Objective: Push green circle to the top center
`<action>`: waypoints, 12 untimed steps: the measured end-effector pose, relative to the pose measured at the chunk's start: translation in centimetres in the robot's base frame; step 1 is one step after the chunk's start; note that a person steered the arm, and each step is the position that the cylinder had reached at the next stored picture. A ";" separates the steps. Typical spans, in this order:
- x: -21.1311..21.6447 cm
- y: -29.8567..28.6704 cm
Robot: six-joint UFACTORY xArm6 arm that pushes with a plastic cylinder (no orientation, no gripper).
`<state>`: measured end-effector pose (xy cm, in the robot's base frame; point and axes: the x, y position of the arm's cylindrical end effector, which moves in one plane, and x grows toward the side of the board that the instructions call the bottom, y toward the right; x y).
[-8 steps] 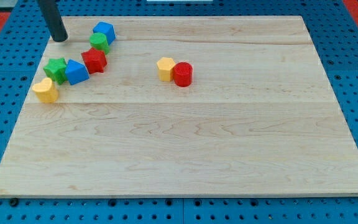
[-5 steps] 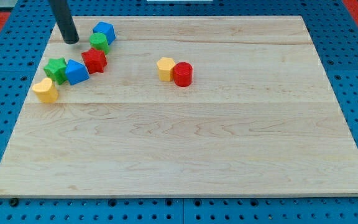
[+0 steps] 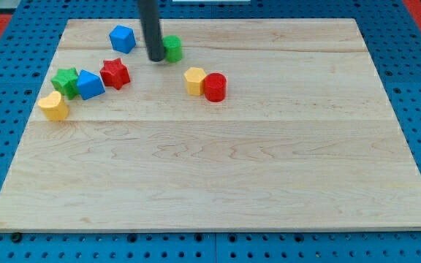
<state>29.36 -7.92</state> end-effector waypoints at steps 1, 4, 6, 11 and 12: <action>-0.6 3.1; -4.0 4.2; -4.9 10.1; -4.9 18.1; -6.3 15.1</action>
<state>23.11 7.20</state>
